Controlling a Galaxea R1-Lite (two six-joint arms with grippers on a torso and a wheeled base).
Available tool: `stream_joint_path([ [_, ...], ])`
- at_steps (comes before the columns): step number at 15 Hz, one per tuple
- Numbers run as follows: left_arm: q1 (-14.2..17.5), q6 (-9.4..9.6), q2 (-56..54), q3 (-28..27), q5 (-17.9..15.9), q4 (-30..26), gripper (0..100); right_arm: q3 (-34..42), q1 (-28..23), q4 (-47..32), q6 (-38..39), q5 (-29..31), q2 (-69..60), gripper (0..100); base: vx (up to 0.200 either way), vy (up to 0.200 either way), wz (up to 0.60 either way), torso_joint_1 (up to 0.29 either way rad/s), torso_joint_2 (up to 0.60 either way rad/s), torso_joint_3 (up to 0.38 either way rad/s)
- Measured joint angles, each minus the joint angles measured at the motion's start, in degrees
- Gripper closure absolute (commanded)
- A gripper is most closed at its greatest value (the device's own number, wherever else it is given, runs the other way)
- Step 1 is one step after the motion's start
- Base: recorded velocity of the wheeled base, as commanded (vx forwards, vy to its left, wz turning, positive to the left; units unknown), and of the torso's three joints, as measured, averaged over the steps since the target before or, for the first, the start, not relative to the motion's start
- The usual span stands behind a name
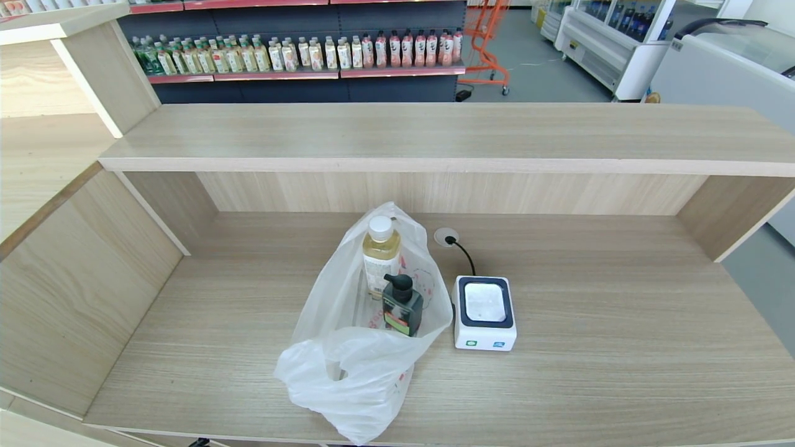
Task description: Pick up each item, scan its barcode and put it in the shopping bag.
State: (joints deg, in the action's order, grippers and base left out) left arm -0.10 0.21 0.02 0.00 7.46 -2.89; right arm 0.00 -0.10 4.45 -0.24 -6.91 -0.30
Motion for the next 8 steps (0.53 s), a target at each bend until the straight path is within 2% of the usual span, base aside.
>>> stream_joint_path([
  [2, 0.0, 0.06, 0.0, 0.0, 0.0, 0.0, 0, 0.0, 0.0, 0.0, 0.0, 0.0, 0.0, 100, 0.0, 0.0, 0.0, 0.0, 0.0, 0.0],
  [7, 0.0, 0.69, 0.0, 0.0, 0.0, 0.0, 0, 0.0, -0.1, 0.0, 0.0, 0.0, 0.0, 100, 0.0, -0.2, 0.0, 0.007, 0.01, 0.001],
  [8, 0.0, 0.66, 0.0, 0.0, 0.0, 0.0, 0, 0.0, 0.0, 0.0, 0.0, 0.0, 0.0, 100, 0.0, 0.0, 0.0, 0.0, 0.0, 0.0],
])
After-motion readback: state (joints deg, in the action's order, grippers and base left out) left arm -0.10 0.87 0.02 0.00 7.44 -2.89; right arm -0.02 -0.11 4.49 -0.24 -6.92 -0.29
